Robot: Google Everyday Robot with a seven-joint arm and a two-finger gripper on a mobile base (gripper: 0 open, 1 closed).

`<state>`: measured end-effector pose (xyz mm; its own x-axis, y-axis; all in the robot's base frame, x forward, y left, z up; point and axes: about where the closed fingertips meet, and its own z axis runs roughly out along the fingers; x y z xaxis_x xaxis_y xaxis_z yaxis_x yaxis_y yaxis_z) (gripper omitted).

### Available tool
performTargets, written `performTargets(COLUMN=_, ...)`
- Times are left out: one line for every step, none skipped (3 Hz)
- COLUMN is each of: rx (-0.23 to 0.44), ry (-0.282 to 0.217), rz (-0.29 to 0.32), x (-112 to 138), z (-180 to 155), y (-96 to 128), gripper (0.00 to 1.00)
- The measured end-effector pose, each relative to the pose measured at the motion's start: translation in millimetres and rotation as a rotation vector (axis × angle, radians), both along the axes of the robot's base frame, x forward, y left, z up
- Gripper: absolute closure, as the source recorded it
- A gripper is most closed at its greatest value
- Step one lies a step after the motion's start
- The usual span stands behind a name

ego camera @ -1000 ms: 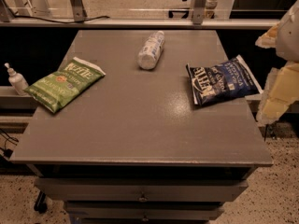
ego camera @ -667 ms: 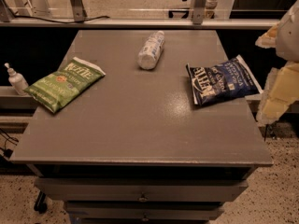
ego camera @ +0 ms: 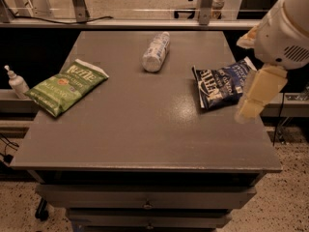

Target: Pick green jalapeno chip bag

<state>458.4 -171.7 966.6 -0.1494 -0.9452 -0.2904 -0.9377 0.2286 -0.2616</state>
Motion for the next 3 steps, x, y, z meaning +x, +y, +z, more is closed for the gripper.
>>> performTargets(rx=0.094, ry=-0.028, rz=0.052, x=22.5, z=-13.2, y=51.0, gripper=0.0)
performTargets(rx=0.191, ry=-0.052, rz=0.099, x=42.9, z=-24.6, y=101.1, gripper=0.0)
performTargets(rx=0.284, ry=-0.077, rz=0.151, x=63.2, z=-28.3, y=159.6, gripper=0.0)
